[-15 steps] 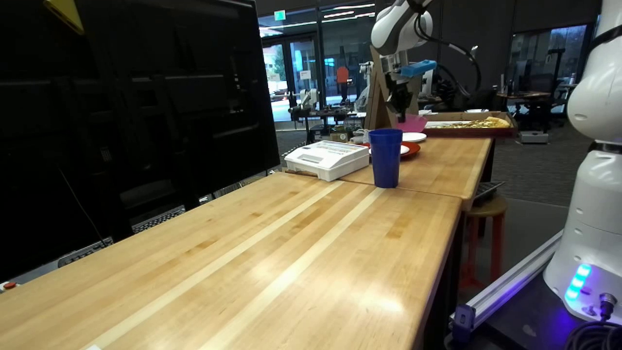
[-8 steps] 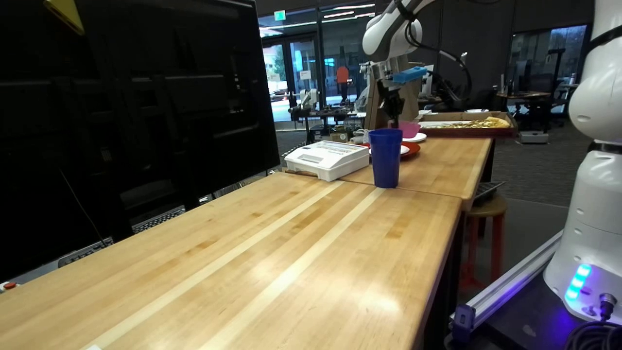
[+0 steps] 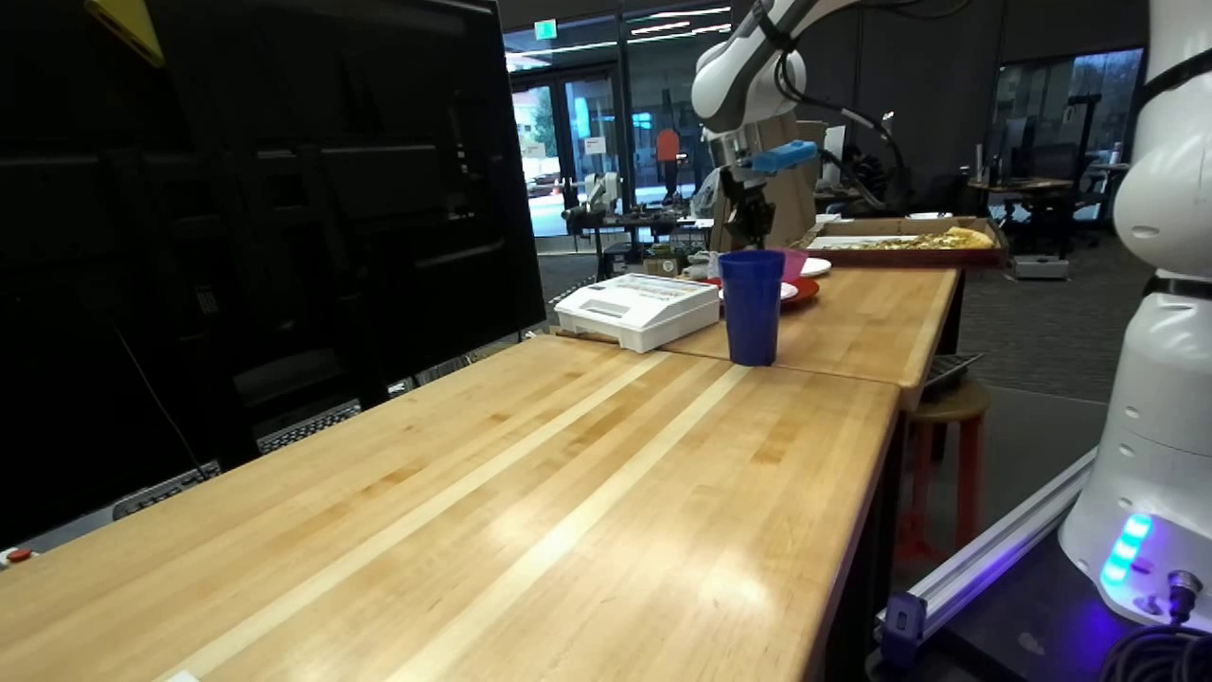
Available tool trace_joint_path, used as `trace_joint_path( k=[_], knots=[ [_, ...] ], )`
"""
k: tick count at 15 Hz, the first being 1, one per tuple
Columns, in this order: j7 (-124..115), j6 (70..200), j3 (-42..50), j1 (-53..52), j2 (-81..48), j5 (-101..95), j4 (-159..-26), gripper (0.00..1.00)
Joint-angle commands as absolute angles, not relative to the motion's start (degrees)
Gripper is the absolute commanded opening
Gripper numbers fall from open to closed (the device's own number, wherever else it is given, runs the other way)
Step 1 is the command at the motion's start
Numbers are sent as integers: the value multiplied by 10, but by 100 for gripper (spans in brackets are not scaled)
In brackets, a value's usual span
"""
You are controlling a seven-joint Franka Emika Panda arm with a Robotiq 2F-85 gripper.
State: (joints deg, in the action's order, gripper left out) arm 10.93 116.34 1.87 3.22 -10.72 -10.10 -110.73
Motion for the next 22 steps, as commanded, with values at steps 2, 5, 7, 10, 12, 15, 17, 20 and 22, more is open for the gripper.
trace_joint_path(
  k=[2,5,7,10,12,15,17,20,22],
  knots=[
    [103,1142,14,20,-123,-113,-1084,1],
    [105,1135,15,17,-138,-122,-1065,1],
    [110,1127,15,17,-150,-121,-1048,1],
    [117,1113,14,20,-170,-115,-1021,1],
    [121,1103,13,21,-184,-110,-1003,1],
    [126,1089,13,24,-209,-107,-976,1],
    [130,1081,13,25,-223,-106,-960,1],
    [135,1068,12,28,-240,-103,-940,1],
    [137,1062,12,30,-249,-103,-930,1]
  ],
)
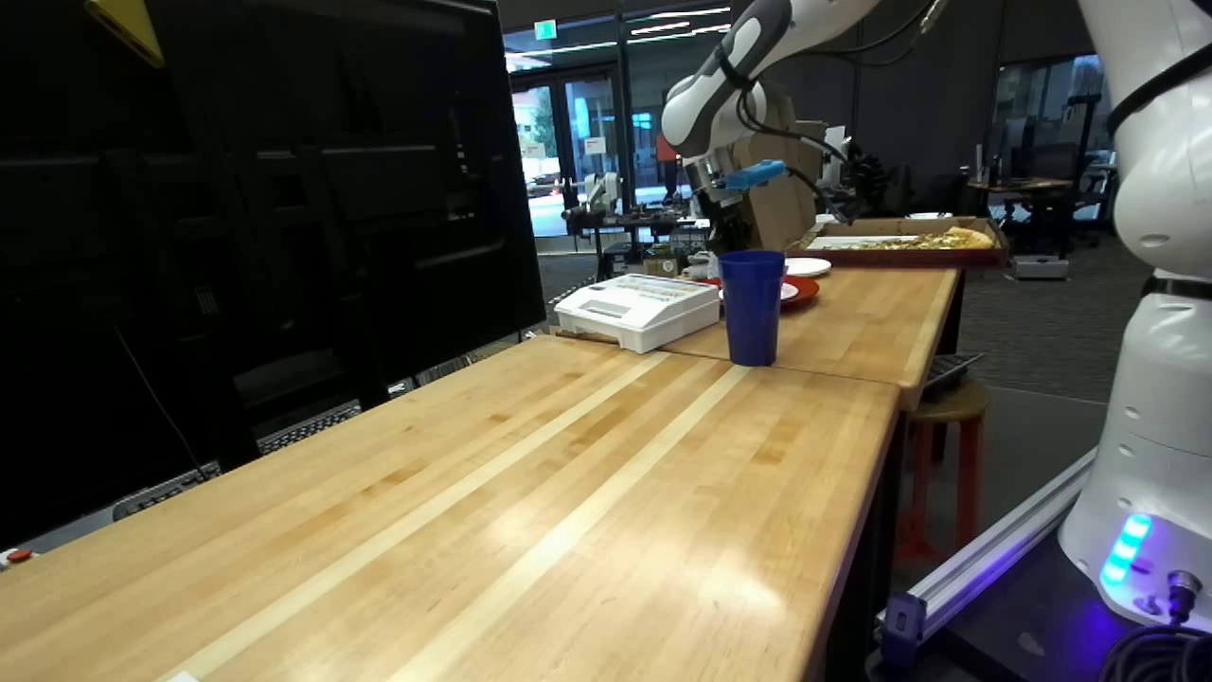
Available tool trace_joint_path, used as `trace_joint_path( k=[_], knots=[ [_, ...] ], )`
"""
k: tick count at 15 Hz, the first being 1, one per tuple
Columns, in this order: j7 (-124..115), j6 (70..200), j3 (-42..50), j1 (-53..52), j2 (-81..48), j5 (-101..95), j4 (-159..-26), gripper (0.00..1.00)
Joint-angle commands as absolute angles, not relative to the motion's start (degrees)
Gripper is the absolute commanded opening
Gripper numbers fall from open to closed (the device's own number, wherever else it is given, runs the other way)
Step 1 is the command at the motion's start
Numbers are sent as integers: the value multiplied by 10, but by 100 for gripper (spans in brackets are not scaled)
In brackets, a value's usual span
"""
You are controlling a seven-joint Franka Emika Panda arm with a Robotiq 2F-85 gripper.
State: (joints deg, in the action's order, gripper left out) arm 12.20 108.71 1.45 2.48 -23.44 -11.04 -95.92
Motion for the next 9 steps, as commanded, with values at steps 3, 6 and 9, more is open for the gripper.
trace_joint_path(
  k=[3,6,9],
  knots=[
    [140,1054,12,32,-257,-103,-921,1],
    [139,1050,12,33,-258,-103,-920,29],
    [138,1050,11,33,-252,-100,-926,45]
  ],
)
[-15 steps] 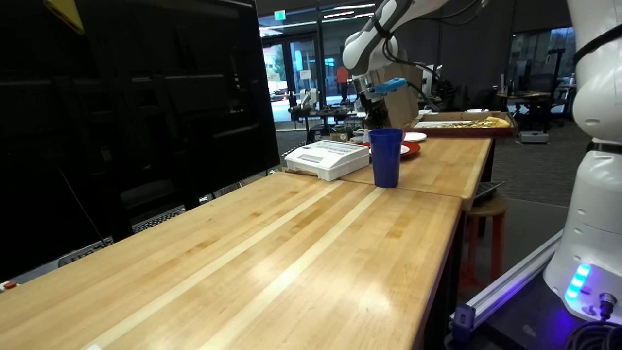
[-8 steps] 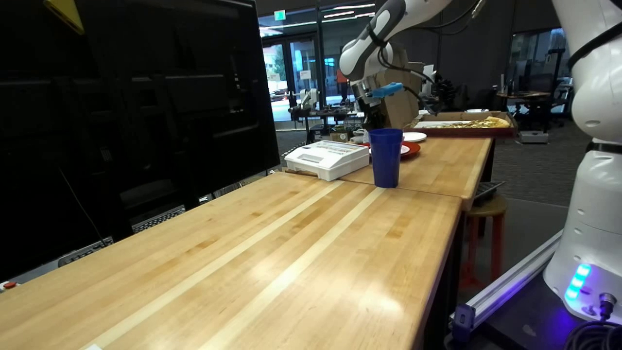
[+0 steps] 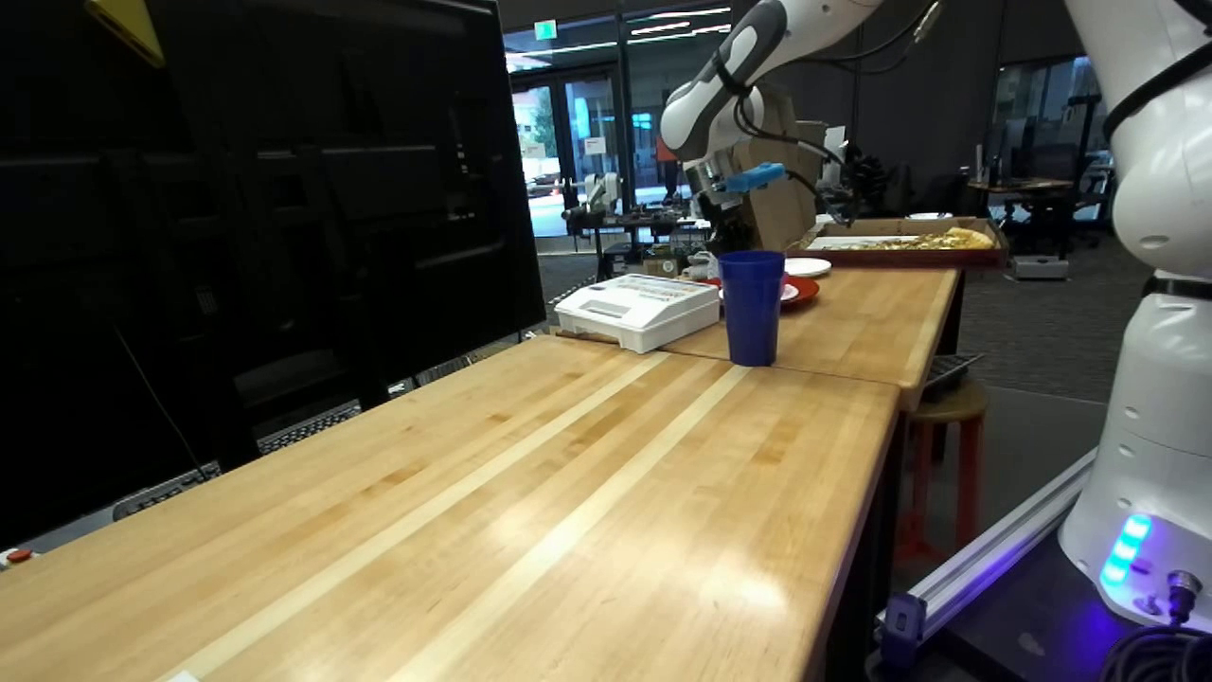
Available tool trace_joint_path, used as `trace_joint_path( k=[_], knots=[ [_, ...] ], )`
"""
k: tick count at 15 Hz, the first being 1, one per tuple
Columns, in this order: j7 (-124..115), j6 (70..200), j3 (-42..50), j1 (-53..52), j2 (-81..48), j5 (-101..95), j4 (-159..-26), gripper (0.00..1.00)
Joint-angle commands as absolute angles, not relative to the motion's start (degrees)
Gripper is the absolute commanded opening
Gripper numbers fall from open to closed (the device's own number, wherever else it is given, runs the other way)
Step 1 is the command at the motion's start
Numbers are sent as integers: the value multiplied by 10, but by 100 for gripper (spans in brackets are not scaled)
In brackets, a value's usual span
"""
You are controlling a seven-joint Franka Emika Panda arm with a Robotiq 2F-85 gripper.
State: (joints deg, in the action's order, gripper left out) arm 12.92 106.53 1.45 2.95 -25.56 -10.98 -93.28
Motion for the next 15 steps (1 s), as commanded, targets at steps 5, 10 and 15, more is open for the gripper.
trace_joint_path(
  k=[5,10,15],
  knots=[
    [137,1052,9,36,-233,-78,-941,79],
    [135,1062,9,47,-169,-22,-980,100],
    [149,1042,28,86,-93,69,-1018,100]
  ],
)
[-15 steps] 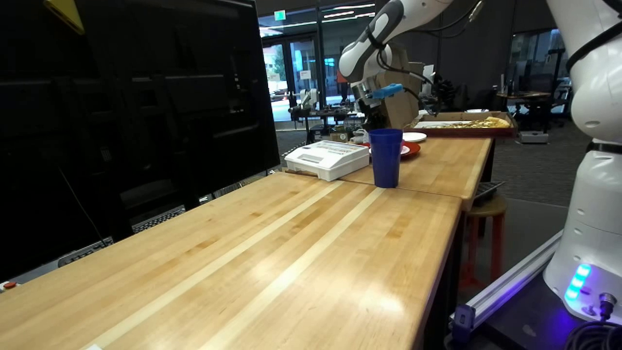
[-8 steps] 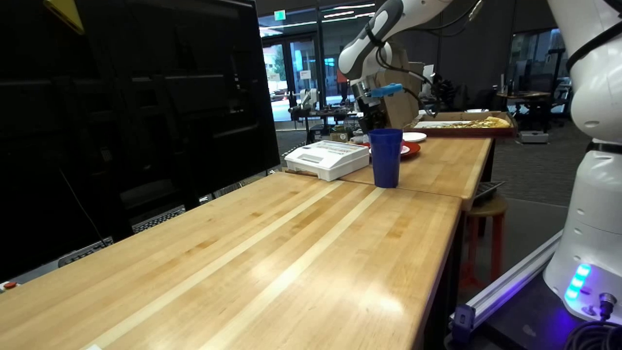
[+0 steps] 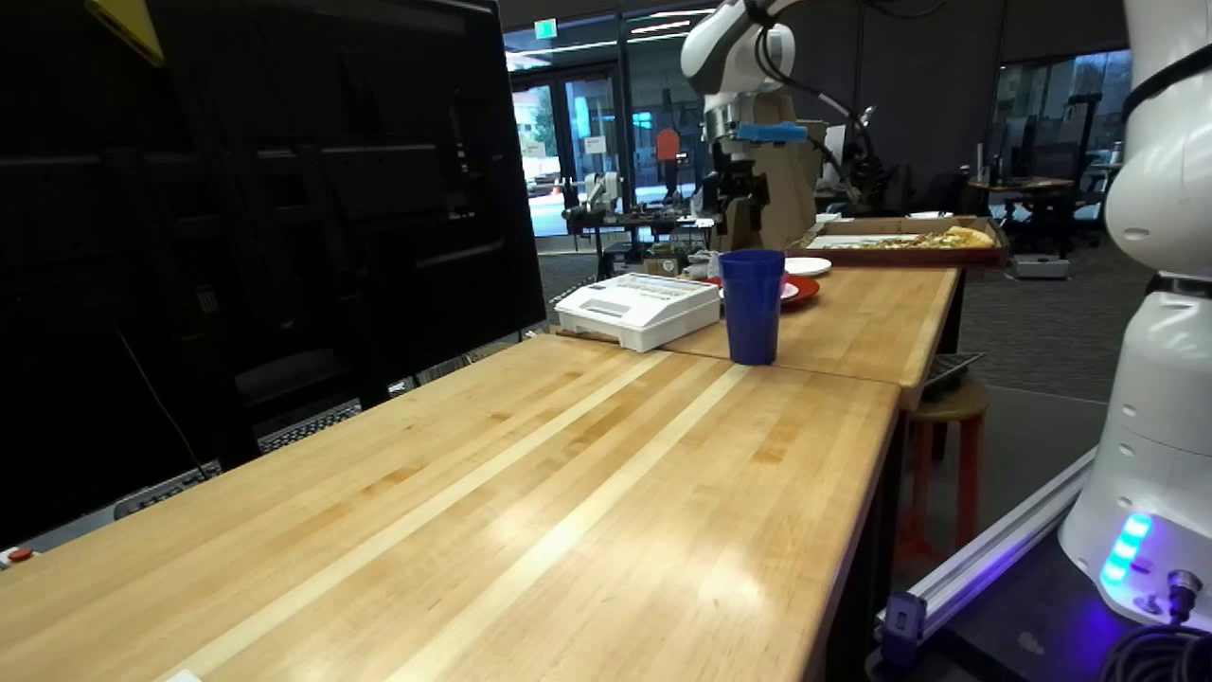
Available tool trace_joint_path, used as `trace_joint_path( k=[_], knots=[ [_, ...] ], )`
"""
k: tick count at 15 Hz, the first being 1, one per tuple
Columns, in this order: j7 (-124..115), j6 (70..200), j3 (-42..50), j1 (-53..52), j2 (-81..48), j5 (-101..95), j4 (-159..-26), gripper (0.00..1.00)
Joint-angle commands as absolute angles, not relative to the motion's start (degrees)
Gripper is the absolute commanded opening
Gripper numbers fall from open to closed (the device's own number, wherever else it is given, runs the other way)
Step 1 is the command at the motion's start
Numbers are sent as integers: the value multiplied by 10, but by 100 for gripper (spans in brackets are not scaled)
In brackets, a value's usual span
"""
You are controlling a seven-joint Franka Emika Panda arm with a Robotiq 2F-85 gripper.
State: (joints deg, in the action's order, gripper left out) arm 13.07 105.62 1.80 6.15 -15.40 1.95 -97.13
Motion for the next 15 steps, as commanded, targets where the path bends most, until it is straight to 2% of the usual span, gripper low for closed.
trace_joint_path(
  k=[1,5,15],
  knots=[
    [157,1029,36,99,-84,94,-1024,100],
    [197,985,75,145,-79,193,-1028,100],
    [198,987,80,140,-93,186,-1018,100]
  ],
)
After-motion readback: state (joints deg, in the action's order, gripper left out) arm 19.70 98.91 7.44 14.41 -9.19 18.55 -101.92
